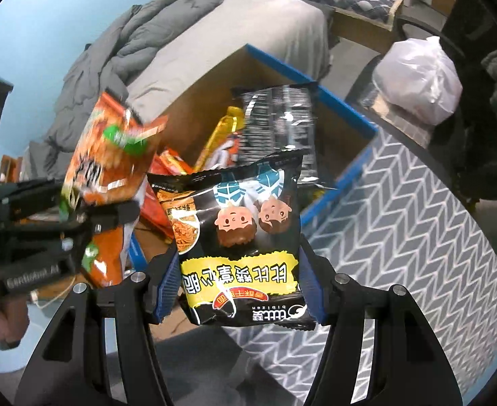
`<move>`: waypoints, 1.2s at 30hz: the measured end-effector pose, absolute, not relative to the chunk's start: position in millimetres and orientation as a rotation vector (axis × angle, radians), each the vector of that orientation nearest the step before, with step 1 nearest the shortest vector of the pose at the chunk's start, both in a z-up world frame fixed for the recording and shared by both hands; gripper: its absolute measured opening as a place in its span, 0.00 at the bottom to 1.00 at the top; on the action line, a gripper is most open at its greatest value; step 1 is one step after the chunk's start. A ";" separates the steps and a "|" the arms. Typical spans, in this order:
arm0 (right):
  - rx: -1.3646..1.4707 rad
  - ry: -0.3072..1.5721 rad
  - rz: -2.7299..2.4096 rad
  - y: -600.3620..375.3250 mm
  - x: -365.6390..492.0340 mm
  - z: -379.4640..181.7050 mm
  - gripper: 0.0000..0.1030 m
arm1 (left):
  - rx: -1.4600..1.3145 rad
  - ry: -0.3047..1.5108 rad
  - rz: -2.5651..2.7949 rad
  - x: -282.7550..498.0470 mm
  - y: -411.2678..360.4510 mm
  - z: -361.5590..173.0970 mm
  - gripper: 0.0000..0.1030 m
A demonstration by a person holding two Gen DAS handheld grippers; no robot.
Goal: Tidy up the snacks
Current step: 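Lift both bags and carry them over the cardboard box, then open both tools to drop the bags into the box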
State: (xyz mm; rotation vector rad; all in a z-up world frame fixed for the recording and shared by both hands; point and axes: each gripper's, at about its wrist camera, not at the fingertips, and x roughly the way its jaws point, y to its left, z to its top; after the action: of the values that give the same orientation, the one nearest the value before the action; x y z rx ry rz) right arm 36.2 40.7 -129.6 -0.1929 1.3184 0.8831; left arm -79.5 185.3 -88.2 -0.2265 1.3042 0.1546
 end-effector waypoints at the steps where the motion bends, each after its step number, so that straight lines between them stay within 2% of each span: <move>1: -0.192 1.322 0.886 45.2 34.6 -130.6 0.60 | -0.225 1.300 0.160 -77.4 189.6 -89.1 0.35; 12: -0.208 1.382 0.904 95.9 6.8 -153.9 0.60 | -0.233 1.279 0.185 -54.7 232.8 -110.0 0.35; 21: -0.258 1.403 0.885 116.3 -6.5 -172.9 0.62 | -0.247 1.337 0.169 -52.4 238.9 -134.8 0.36; 25: -0.263 1.416 0.878 118.9 -9.9 -171.7 0.66 | -0.252 1.326 0.153 -56.4 238.4 -130.9 0.48; 27: -0.257 1.412 0.876 117.2 -10.3 -168.8 0.70 | -0.249 1.302 0.157 -58.6 238.3 -125.7 0.61; 29: -0.255 1.403 0.872 113.9 -9.1 -164.3 0.72 | -0.242 1.286 0.162 -60.0 238.2 -120.6 0.63; 36: -0.239 1.366 0.847 95.6 -3.9 -145.5 0.72 | -0.252 1.265 0.171 -64.9 241.1 -103.6 0.63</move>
State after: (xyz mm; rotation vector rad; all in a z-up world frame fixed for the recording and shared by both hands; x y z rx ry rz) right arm -3.9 95.6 -145.5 -0.2392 1.3662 0.8475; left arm -64.9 241.1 -103.6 -0.2521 1.2651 0.1711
